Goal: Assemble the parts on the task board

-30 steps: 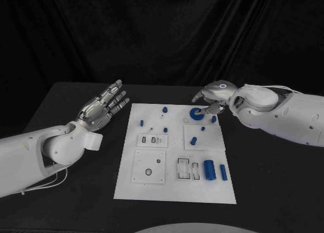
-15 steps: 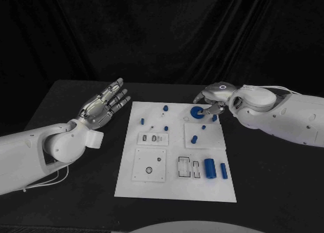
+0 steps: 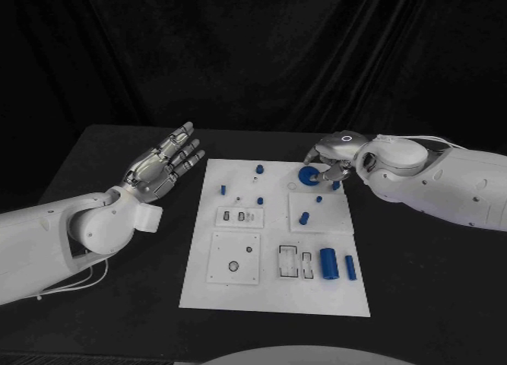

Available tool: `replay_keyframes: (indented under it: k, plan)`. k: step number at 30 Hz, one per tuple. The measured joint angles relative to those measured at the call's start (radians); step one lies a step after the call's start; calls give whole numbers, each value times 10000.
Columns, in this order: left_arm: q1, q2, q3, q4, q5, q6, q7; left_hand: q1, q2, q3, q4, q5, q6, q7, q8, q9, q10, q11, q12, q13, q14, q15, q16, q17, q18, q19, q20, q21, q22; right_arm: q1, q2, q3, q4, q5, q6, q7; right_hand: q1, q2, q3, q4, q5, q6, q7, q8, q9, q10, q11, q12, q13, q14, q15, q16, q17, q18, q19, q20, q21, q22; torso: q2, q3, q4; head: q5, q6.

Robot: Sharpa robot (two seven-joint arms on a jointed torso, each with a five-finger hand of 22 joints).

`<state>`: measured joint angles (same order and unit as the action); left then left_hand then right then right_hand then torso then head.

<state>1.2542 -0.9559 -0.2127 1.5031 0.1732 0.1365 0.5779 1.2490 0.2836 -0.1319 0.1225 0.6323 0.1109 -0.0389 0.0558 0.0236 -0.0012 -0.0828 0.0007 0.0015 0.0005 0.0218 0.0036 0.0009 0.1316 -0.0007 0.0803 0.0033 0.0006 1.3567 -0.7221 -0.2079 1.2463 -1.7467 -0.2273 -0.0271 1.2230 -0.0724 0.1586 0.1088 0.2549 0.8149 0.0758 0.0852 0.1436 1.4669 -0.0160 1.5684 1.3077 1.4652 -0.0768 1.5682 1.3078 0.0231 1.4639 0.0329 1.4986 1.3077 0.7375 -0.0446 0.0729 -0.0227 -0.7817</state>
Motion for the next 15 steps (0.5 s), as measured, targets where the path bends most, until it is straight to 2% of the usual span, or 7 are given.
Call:
replay_keyframes:
  k: [4, 7, 12, 15]
  plan:
    - [0, 2, 2, 0, 0, 8, 0, 0, 0, 0, 0, 0, 0, 0, 0, 0, 0, 0, 0, 0, 0, 0, 0, 0, 0, 0, 0, 0, 0, -57, 83, 0, -102, 2, 59, -11, 0, 0, -28, -28, -168, 157, 79, 77, 89, -3, 109, 0, 0, 36, 36, 0, 0, 1, 12, 12, 0, -1, 0, 0, 0, 19, -7]
    - [0, 1, 2, -3, 0, 12, 0, 0, 0, 0, 0, 0, 0, 0, 0, -1, 0, 0, 0, 1, 0, 0, 0, 1, 0, 0, 0, 0, 0, -93, 132, 6, -153, 6, 81, -12, -1, 0, -28, -28, -273, 183, 85, 92, 137, -3, 109, 0, -1, -1, 74, 0, -1, 1, 43, 52, 0, -1, 0, 0, 0, 32, -19]
    - [0, 1, 2, -7, 0, 23, -1, 0, 0, 0, 1, 0, 0, 0, -1, -1, 0, -1, 0, 1, 0, -1, 0, 2, 0, 0, 0, 0, 0, -133, 194, 27, -220, 17, 84, -12, -2, 2, -44, -43, -272, 355, 100, 195, 225, -3, 108, 0, -1, -1, 74, 0, -1, 2, 11, 84, 0, -1, -1, 1, 0, 39, -35]
    - [0, 1, 2, -7, 0, 31, -3, 0, 0, 0, 1, 0, 0, -1, -1, -1, 0, -1, 0, 1, 0, 0, 0, 3, 0, 0, 0, 0, 0, -144, 213, 35, -243, 25, 84, -10, 37, 42, 4, -116, -158, 533, 140, 321, 335, -2, 181, 0, -1, 34, 110, 0, -1, 2, 47, 121, -51, -2, -1, 1, 0, 44, -45]
